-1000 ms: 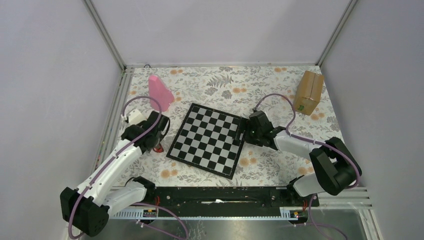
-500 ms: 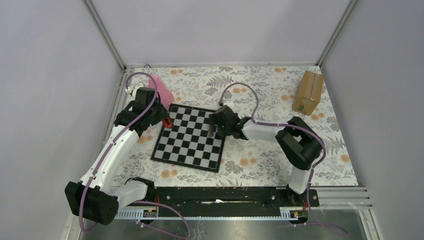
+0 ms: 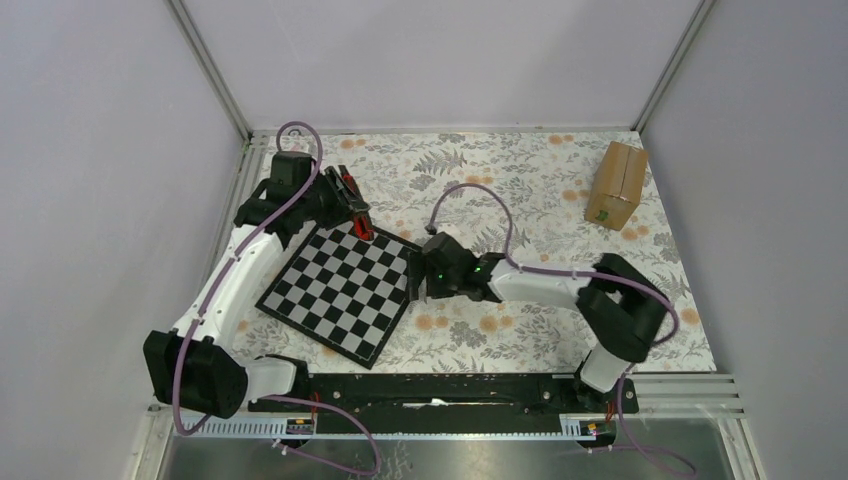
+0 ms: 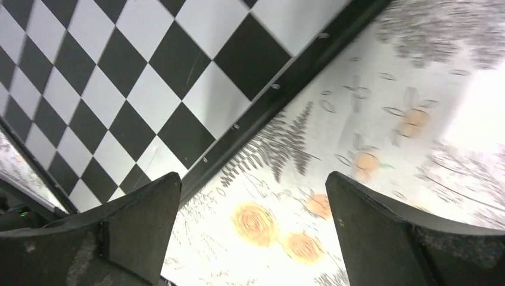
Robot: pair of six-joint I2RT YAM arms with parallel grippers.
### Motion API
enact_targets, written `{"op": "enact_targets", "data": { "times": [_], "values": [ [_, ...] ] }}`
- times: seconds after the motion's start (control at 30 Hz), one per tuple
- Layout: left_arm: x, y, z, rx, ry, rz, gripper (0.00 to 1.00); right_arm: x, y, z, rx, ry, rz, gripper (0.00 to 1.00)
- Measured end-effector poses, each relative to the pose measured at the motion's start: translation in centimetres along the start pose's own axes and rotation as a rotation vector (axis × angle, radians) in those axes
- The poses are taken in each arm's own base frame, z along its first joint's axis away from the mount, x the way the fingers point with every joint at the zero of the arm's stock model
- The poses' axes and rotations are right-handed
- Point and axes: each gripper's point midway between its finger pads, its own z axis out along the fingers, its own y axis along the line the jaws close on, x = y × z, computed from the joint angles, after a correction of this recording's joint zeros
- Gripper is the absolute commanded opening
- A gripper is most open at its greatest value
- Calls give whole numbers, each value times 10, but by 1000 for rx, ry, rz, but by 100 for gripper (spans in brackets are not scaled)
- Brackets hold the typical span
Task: Unpack the express box
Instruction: Move the distractor to the center of the board, then adjust the knife.
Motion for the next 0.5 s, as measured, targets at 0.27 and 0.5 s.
{"op": "enact_targets", "data": {
  "times": [0.27, 0.5],
  "values": [
    [26, -33, 7, 118, 86, -41, 0, -71, 19, -96, -142, -251, 48, 99],
    [83, -30, 22, 113, 194, -230, 0, -112, 51, -139, -302, -436, 47, 90]
  ]
}}
